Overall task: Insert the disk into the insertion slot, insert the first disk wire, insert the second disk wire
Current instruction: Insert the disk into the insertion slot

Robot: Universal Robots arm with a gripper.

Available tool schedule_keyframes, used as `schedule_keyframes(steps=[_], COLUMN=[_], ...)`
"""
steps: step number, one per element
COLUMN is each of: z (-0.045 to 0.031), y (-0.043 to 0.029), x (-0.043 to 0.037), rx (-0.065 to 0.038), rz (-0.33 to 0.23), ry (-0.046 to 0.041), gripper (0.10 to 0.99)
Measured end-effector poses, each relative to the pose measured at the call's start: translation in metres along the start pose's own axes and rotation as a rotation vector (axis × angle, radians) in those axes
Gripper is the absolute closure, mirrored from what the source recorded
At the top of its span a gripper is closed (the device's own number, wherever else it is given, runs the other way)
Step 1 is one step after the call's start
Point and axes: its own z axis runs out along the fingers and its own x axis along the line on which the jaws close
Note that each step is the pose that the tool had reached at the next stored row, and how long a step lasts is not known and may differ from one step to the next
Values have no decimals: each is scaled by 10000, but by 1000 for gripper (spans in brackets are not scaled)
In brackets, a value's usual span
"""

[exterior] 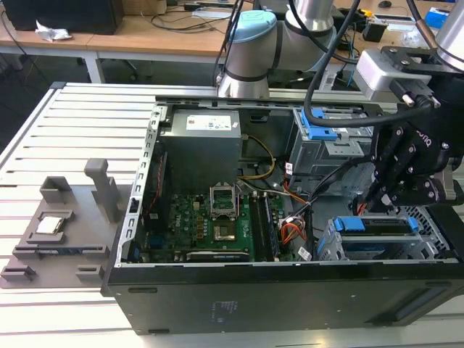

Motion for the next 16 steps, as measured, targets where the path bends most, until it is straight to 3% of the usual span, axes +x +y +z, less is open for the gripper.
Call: schedule_keyframes(steps=[1, 9, 11, 16], z=[1, 4, 2, 56], y=[0, -12, -102, -223], x=[0, -3, -22, -28], rx=[0, 0, -17, -30], rz=[0, -1, 0, 1], ry=[0, -1, -2, 7], gripper=[969, 980, 980, 980])
